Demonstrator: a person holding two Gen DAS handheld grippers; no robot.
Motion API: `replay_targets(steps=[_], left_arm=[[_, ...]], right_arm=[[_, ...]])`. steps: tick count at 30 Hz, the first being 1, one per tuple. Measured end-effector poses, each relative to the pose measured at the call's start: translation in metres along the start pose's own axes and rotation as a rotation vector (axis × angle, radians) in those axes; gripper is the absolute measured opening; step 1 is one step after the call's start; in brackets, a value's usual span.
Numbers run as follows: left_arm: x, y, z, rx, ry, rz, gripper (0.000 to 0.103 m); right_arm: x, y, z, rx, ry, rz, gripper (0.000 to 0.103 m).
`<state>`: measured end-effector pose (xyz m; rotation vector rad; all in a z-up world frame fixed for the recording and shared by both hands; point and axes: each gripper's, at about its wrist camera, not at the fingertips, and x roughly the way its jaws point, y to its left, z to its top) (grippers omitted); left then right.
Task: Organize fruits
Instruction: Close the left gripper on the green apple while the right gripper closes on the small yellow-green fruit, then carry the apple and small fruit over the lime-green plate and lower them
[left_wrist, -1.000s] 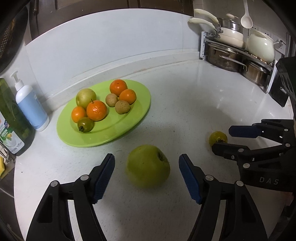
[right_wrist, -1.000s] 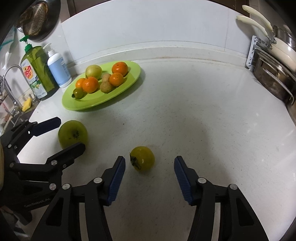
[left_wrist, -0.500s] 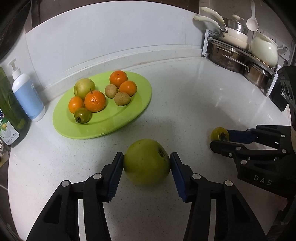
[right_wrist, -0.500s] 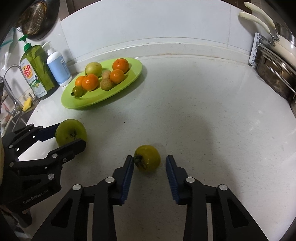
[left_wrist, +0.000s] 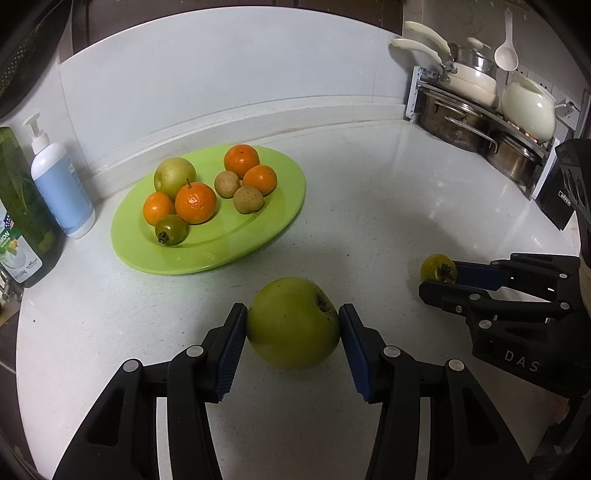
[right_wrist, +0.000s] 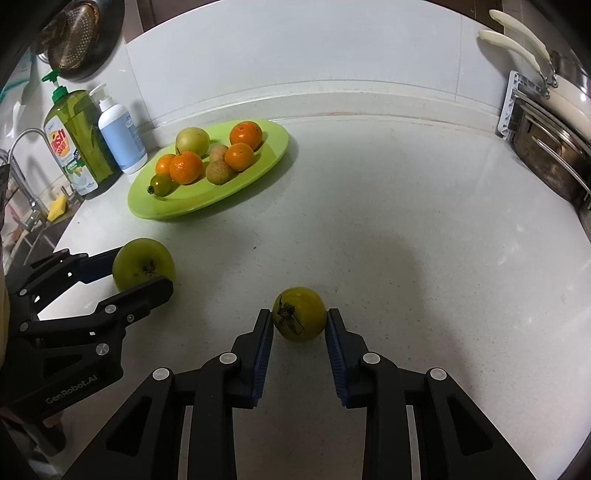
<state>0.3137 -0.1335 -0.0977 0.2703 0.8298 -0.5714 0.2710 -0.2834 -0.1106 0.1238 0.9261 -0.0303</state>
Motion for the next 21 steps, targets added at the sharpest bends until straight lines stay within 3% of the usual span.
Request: replay_targets(steps=[21], left_arm=[[-0.08,0.027,0.019,-0.073,-0.133,0.039,0.05]], right_arm=[[-0.055,0.044,0.031,-0.066,-0.134,0.076,0.03]])
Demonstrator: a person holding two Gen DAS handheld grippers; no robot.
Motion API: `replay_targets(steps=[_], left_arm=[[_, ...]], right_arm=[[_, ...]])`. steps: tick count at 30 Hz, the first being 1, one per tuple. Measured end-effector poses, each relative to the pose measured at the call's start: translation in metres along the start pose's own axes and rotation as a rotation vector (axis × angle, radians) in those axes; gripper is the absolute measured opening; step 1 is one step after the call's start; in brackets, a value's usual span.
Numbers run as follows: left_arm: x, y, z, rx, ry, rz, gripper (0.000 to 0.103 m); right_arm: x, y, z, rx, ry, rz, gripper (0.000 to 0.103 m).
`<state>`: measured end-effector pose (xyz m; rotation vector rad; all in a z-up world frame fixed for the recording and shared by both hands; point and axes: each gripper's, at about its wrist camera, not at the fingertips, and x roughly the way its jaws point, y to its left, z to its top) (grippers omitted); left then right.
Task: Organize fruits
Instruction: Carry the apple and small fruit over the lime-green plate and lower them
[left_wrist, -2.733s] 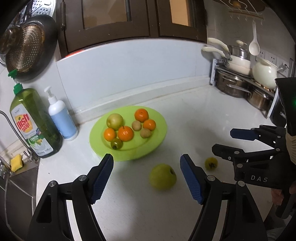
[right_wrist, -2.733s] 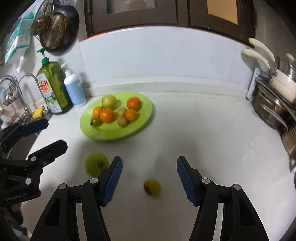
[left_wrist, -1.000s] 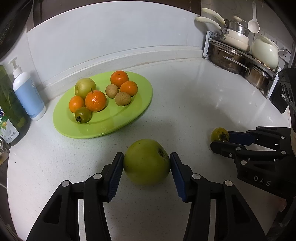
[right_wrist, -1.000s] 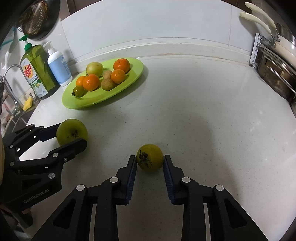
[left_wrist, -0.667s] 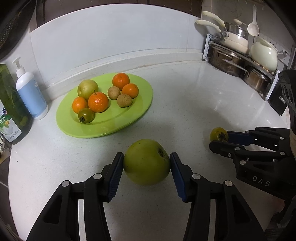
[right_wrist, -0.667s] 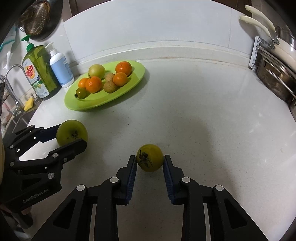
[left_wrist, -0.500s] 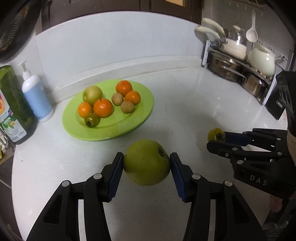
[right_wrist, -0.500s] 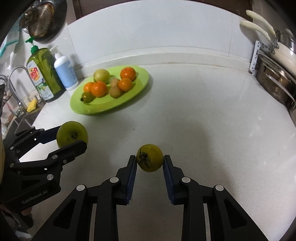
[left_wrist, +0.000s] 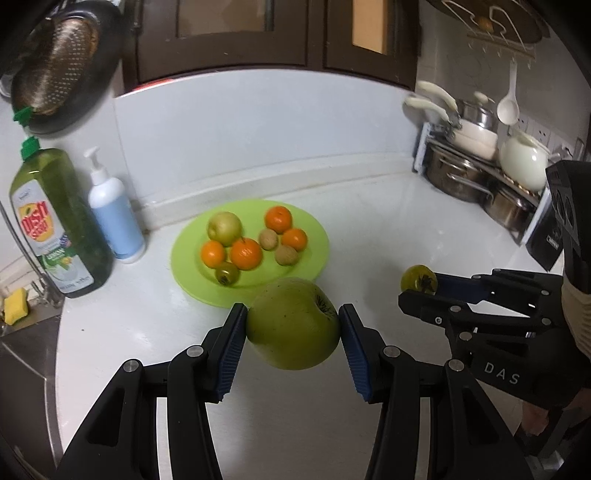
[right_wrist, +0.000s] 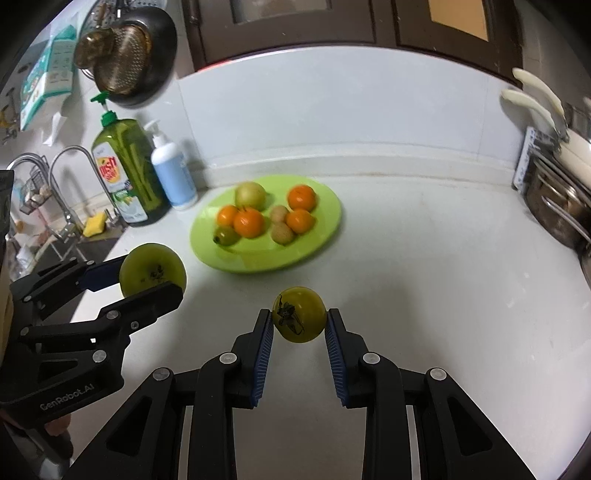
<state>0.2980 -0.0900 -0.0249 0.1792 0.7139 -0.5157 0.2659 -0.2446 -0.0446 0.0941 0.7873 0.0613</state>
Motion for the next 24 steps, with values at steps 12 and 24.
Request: replay_targets(steps=[12,24], left_arm=[[-0.014,0.033,0.022,-0.021,-0.045,0.066,0.05],[0.002,0.063,0.051,-0.032,-0.043,0.08,0.05]], right_arm=[[0.007,0.027,0.035,-0.045,-0.031,0.069,0.03],[0.035,0.043,0.08,-0.073,-0.03,0.099,0.03]])
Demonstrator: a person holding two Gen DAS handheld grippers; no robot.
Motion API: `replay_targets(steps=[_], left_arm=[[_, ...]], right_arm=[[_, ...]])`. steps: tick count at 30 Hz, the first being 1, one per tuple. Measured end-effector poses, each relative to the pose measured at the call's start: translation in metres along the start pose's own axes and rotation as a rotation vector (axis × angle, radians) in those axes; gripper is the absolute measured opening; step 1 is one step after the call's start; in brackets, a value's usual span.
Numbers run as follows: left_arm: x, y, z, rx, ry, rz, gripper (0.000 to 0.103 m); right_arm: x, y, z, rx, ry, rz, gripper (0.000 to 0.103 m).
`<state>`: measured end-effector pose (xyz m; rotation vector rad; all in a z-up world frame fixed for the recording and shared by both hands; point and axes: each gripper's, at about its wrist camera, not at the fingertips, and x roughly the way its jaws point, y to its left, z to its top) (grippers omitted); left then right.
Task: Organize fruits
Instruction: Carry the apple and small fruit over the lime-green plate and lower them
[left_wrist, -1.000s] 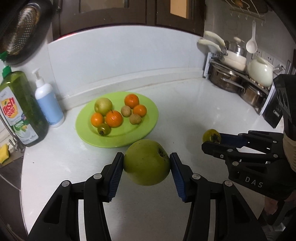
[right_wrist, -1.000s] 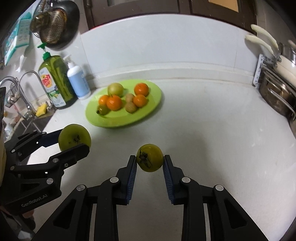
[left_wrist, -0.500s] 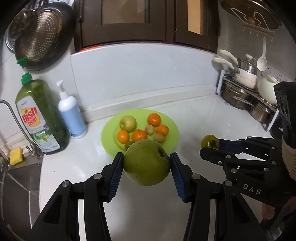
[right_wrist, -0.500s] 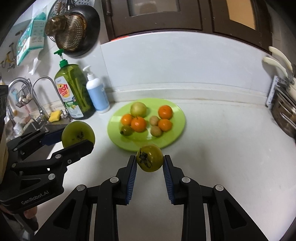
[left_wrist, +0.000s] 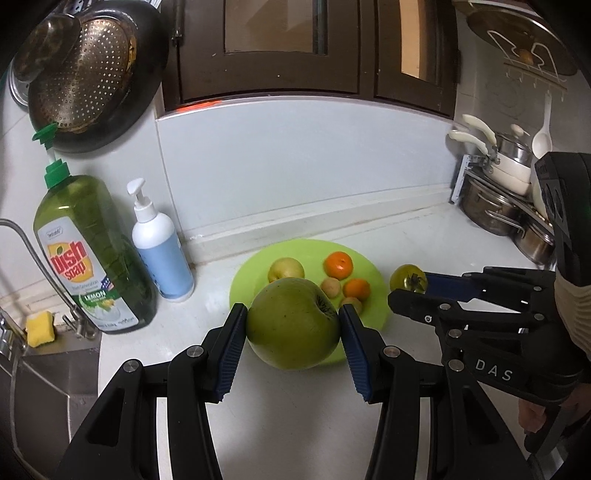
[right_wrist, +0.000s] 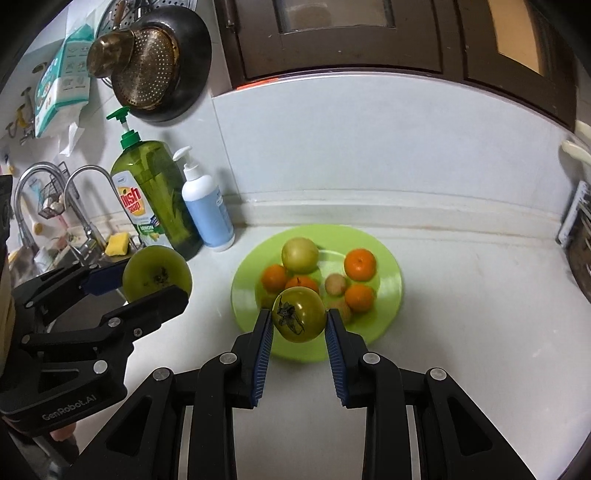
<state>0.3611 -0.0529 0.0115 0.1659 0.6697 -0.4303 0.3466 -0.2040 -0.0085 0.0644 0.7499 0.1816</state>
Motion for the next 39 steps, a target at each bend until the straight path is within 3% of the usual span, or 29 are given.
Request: replay_targets(steps=[23,39], left_arm=[[0.094,0.037,0.032,0.001,0.099,0.023,0.05],[0.153,0.048,0.03,-0.001,0.19,0.018,0.05]], right_arm=[[0.092,-0.017,0.062,-0.035,0.073,-0.004,0.03],[0.153,-0.037,0.069,-0.01,0.143,-0.003,0.03]])
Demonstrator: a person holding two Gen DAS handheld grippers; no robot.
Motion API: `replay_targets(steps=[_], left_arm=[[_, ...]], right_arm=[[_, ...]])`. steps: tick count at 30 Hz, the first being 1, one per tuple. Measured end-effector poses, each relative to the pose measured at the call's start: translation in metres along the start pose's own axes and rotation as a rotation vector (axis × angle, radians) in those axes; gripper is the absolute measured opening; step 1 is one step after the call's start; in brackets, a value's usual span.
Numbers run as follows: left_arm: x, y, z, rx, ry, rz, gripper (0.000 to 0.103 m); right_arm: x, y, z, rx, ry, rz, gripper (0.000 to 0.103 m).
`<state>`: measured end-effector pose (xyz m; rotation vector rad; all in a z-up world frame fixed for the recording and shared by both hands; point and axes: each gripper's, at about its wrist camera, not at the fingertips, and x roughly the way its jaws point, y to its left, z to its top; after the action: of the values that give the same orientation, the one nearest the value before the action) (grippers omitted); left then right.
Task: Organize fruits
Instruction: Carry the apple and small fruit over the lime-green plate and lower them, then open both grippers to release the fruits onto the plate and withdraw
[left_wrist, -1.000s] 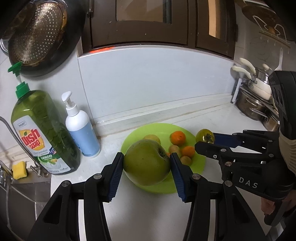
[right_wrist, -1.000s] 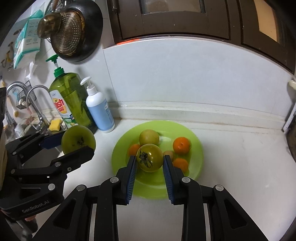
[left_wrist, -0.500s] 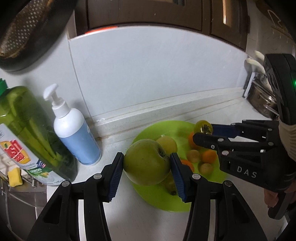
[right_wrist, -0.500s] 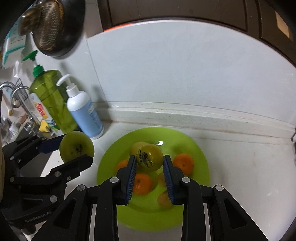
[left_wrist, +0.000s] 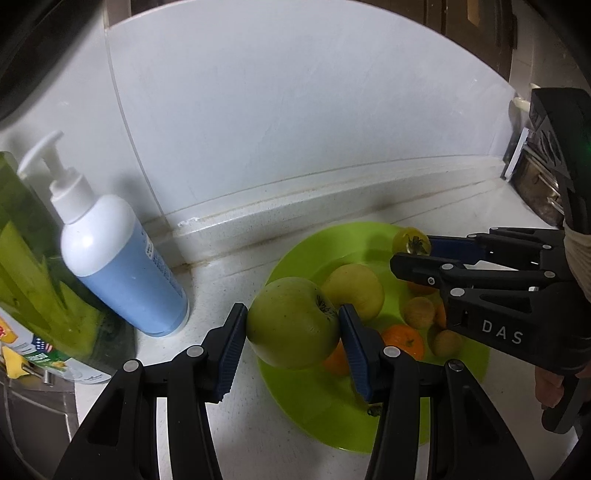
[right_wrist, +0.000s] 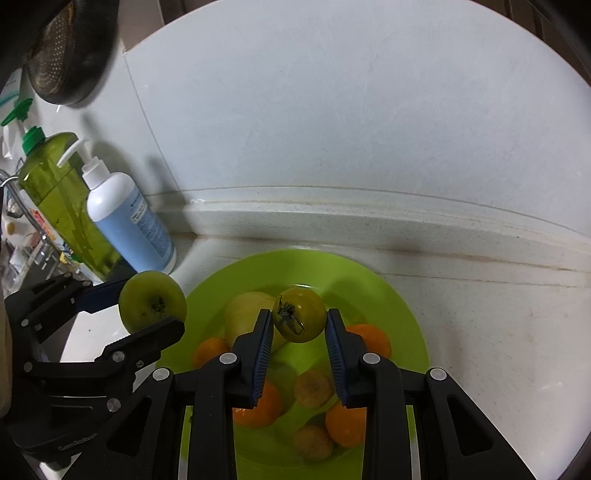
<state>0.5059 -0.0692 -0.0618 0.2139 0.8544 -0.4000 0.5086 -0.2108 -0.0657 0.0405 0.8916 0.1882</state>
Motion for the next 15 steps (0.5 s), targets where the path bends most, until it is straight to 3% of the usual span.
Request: replay_targets(steps=[15], left_arm=[[0.022,-0.001,0.003,0.016,0.033,-0.036,0.05]], right_arm=[[0.014,-0.005,0.001,0.0,0.023,-0.011,0.03]])
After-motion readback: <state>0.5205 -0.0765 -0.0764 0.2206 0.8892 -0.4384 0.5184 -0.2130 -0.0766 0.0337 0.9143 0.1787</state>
